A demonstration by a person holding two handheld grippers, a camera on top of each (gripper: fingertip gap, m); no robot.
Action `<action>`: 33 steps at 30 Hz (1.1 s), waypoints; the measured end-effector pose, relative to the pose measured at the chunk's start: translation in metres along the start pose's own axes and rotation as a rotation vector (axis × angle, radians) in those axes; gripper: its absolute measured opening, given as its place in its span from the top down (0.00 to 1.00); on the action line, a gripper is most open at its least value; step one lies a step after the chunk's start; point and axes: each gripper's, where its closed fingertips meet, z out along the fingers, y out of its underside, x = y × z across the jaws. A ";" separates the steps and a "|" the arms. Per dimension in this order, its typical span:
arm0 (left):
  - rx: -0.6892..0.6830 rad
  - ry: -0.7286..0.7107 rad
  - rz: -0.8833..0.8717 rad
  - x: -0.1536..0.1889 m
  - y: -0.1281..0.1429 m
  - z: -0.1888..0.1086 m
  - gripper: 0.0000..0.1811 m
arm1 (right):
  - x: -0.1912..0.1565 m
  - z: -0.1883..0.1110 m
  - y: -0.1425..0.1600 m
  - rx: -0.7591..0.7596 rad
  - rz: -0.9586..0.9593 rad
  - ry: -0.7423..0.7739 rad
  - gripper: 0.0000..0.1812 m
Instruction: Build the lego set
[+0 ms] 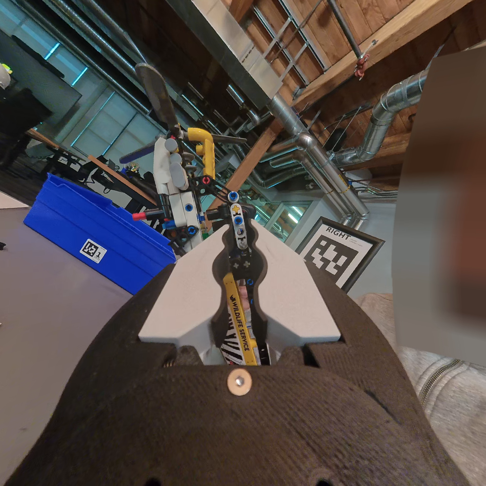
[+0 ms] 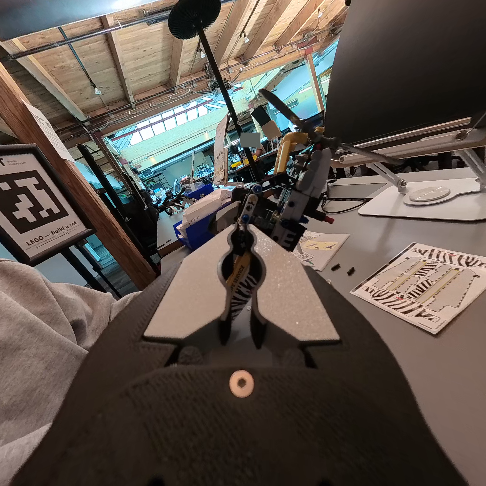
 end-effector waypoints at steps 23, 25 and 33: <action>-0.017 -0.009 0.004 -0.003 0.004 0.002 0.96 | 0.006 -0.004 -0.003 0.036 0.049 0.000 0.94; -0.026 -0.013 0.011 -0.003 0.005 0.003 0.96 | 0.006 -0.002 -0.002 0.036 0.062 -0.009 0.93; -0.066 -0.036 0.054 -0.003 0.011 0.006 0.97 | 0.004 0.005 0.007 0.005 0.099 -0.038 0.93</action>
